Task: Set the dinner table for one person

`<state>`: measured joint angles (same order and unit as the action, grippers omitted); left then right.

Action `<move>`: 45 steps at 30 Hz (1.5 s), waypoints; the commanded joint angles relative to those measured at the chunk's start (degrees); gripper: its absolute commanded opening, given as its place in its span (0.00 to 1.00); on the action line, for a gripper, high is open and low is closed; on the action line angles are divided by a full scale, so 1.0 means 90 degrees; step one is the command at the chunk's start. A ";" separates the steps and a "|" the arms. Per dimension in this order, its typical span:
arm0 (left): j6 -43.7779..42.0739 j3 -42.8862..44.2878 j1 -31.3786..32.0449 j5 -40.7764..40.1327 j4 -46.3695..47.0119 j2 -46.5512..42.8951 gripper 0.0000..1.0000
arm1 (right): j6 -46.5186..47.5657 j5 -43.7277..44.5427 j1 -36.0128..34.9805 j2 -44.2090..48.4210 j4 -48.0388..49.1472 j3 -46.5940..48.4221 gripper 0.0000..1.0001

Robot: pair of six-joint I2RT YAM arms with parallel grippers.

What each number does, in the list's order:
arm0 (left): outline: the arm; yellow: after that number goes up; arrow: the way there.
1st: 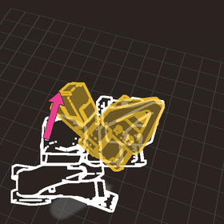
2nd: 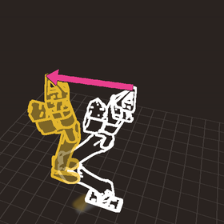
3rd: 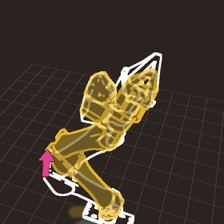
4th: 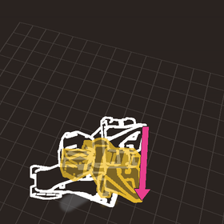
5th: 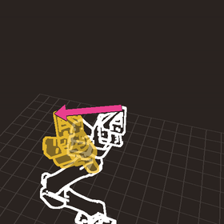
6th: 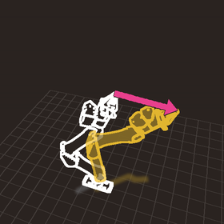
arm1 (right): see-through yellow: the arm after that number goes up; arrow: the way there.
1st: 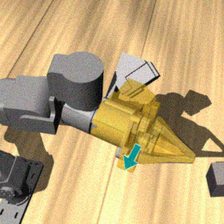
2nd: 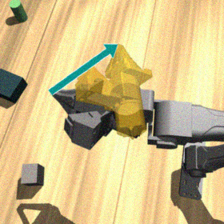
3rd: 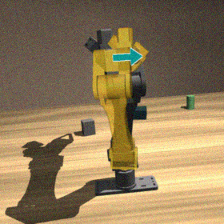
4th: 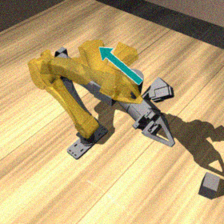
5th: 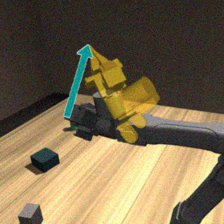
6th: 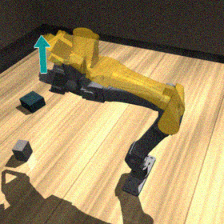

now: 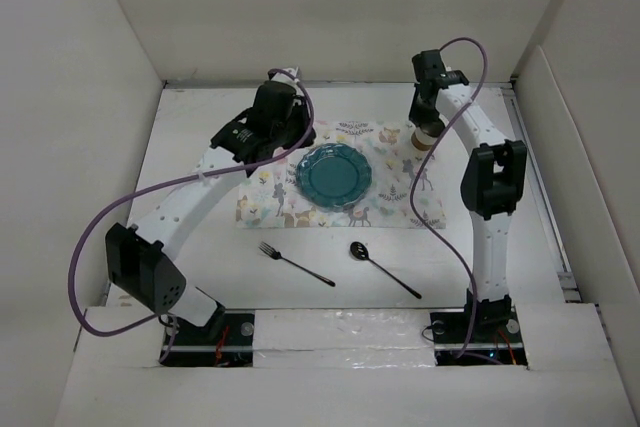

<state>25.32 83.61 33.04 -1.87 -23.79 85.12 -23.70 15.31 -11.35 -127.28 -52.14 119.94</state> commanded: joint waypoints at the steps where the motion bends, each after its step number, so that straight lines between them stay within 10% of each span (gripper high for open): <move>1: -0.0069 -0.0101 -0.0136 -0.0348 0.0115 -0.0405 0.18 | 0.0114 0.0242 -0.0008 -0.0124 -0.0115 0.0628 0.00; 18: 0.0741 -0.2122 0.0010 -0.1275 -0.1067 -0.1216 0.08 | 0.0056 0.0350 -0.0320 -0.1004 -0.0194 0.1537 0.00; 27: 0.1911 -0.1683 0.1815 -0.2712 -0.1798 -0.0708 0.09 | -0.0091 -0.0166 -0.0320 -0.0370 -0.0095 0.1615 0.61; 35: 0.3679 -0.2375 0.1886 -0.2146 -0.2074 -0.0844 0.10 | -0.0355 -0.0539 -0.0437 0.1649 0.0548 -0.0443 0.67; 38: 0.4157 -0.2706 0.1886 -0.2029 -0.2034 -0.1126 0.17 | -0.0384 -0.0403 -0.0738 0.2880 0.1104 -0.1816 0.43; 40: 0.4441 -0.2893 0.1886 -0.1854 -0.2015 -0.1206 0.22 | -0.0394 -0.0538 -0.0954 0.3827 0.1534 -0.2542 0.05; 45: 0.5649 -0.3489 0.1886 -0.1531 -0.2161 -0.1167 0.24 | -0.0578 -0.1464 -0.1637 0.5614 0.2363 -0.5243 0.00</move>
<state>66.06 54.83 50.13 -17.12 -40.99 75.55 -27.59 7.79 -23.46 -81.03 -36.99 82.78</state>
